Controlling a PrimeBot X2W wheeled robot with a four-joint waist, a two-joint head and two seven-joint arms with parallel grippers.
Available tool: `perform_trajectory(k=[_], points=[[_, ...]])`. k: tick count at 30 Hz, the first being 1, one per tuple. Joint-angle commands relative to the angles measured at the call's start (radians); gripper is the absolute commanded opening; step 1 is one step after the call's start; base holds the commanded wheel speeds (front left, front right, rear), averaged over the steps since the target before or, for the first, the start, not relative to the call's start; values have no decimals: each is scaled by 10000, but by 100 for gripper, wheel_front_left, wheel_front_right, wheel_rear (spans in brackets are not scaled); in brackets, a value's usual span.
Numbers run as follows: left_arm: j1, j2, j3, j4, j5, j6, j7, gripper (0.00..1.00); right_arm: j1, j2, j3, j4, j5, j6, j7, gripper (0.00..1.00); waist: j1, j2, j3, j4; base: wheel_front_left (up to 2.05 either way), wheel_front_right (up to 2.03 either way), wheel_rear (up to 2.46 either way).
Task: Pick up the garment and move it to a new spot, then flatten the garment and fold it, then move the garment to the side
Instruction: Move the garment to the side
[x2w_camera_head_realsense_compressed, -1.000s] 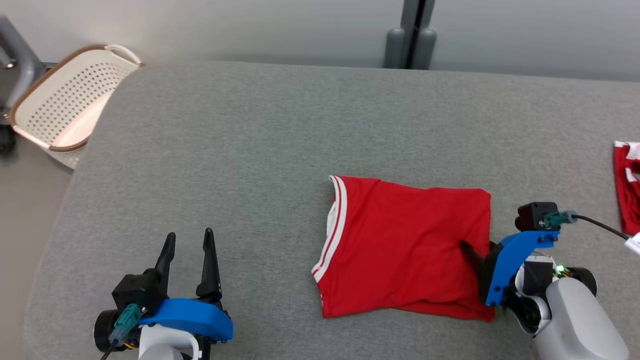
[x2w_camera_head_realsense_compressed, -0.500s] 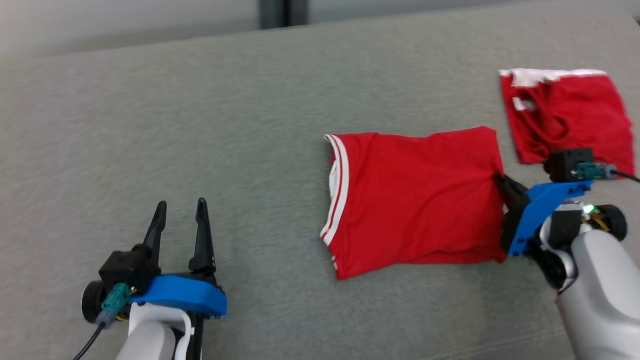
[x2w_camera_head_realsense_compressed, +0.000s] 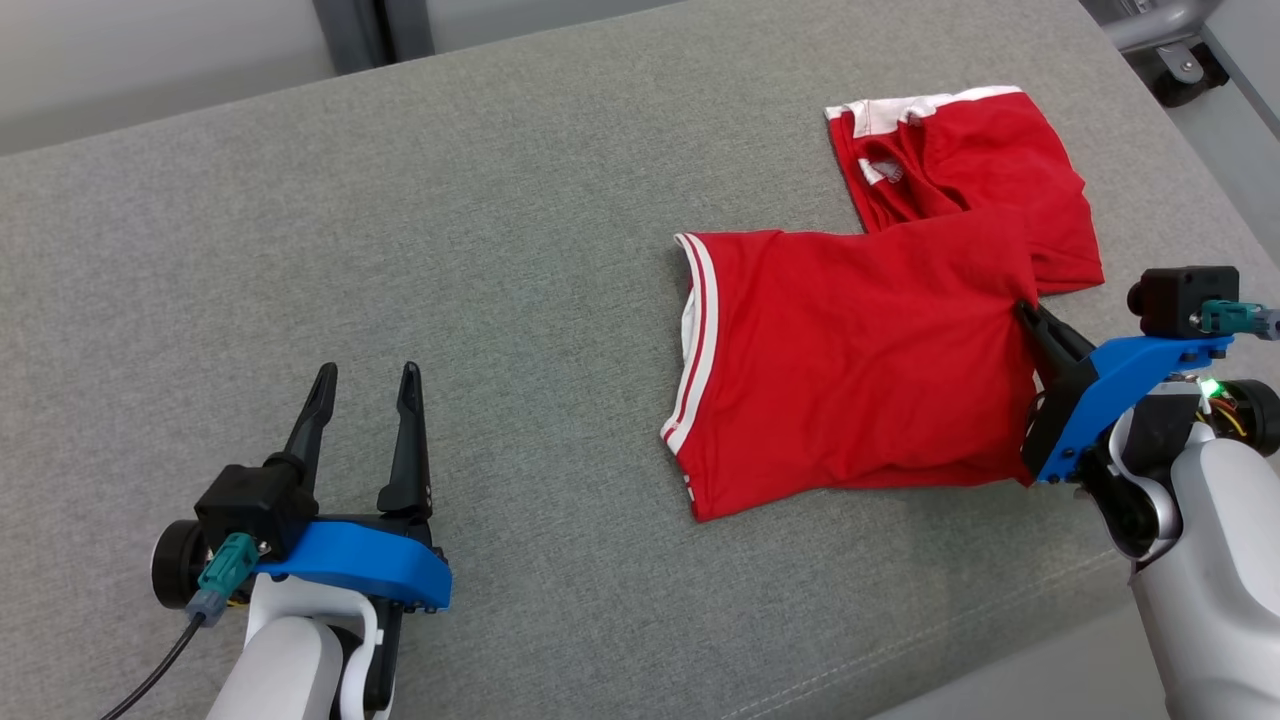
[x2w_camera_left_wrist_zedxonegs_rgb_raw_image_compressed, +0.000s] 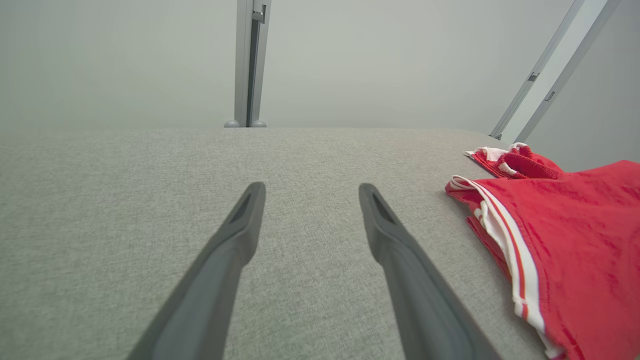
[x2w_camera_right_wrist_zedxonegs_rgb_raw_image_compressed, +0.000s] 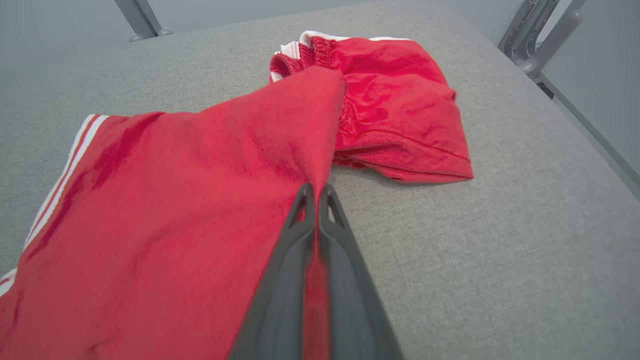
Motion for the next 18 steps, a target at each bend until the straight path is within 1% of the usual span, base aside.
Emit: perform_trajectory(k=[1, 5, 9, 14, 18], points=[[-120, 80, -15, -53, 72, 52, 26, 100, -187, 46, -33, -65, 48, 2, -109, 0, 0, -2, -7, 14, 0, 0, 0], [-67, 134, -35, -98, 63, 101, 66, 100, -420, 63, -22, -117, -83, 2, -276, 0, 0, -2, -64, 202, 0, 0, 0], [37, 116, -37, -81, 1, 134, 31, 100, -932, -84, -153, 28, -323, 2, -256, 0, 0, -2, -119, 486, 0, 0, 0], [50, 16, -132, 8, -54, 129, -55, 100, -1798, -497, -614, 534, -809, 1, -125, 0, 0, -2, -192, 942, 0, 0, 0], [47, -47, -168, 104, -85, 128, -126, 100, -2408, -949, -1275, 1095, -1148, 1, -213, 0, 0, -2, -221, 1311, 0, 0, 0]])
